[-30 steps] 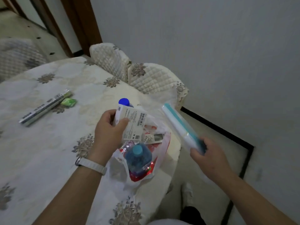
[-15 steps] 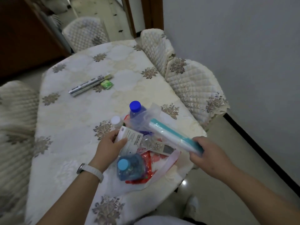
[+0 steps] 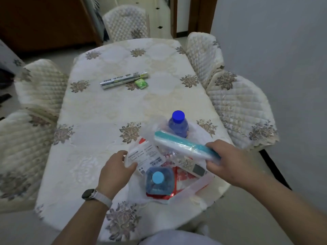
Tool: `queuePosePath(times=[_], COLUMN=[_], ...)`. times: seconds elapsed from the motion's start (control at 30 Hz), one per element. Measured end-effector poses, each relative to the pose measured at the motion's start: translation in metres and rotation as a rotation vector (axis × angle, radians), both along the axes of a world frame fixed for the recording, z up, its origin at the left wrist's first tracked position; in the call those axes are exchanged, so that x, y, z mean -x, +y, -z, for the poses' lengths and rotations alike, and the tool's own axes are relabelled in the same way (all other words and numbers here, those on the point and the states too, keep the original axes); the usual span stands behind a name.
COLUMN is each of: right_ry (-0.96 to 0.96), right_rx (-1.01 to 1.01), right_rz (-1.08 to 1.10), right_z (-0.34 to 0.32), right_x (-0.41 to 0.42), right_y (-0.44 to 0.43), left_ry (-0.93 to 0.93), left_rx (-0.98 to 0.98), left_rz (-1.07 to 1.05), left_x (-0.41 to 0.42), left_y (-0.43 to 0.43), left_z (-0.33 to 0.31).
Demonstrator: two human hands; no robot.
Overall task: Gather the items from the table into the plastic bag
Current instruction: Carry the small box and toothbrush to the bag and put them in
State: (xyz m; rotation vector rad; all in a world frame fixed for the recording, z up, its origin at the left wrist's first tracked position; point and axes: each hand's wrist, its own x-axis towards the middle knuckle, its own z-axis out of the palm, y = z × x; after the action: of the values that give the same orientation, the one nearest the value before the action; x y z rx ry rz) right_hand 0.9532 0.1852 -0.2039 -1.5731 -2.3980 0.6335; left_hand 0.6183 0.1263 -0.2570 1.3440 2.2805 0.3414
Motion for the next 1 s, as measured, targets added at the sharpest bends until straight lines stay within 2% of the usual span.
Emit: queuePosePath(times=[0.1, 0.23, 0.4, 0.5, 0.6, 0.8, 1.0], right_ry=[-0.052, -0.232, -0.412, -0.457, -0.488, -0.506, -0.443], right_rx=[-0.052, -0.110, -0.148, -0.146, -0.132, -0.083, -0.032], right_rz=[-0.076, -0.190, -0.291, -0.327, -0.338, -0.354, -0.382], right_z=[-0.011, -0.012, -0.008, 0.000, 0.014, 0.046, 0.065], right_x=[0.018, 0.042, 0.072, 0.087, 0.104, 0.142, 0.140], right_y=[0.006, 0.013, 0.021, 0.026, 0.030, 0.034, 0.045], left_ry=[-0.106, -0.192, -0.583, -0.736, -0.871, -1.001, -0.918], left_rx=[-0.017, -0.122, -0.427, -0.558, -0.577, -0.506, -0.467], left_rz=[-0.023, -0.104, -0.374, -0.371, -0.262, -0.124, -0.149], left_x=[0.007, 0.020, 0.030, 0.029, 0.024, 0.014, 0.005], left_y=[-0.003, -0.001, 0.003, 0.003, 0.000, -0.011, -0.022], left_z=[-0.004, 0.002, -0.008, -0.022, -0.032, -0.040, -0.036])
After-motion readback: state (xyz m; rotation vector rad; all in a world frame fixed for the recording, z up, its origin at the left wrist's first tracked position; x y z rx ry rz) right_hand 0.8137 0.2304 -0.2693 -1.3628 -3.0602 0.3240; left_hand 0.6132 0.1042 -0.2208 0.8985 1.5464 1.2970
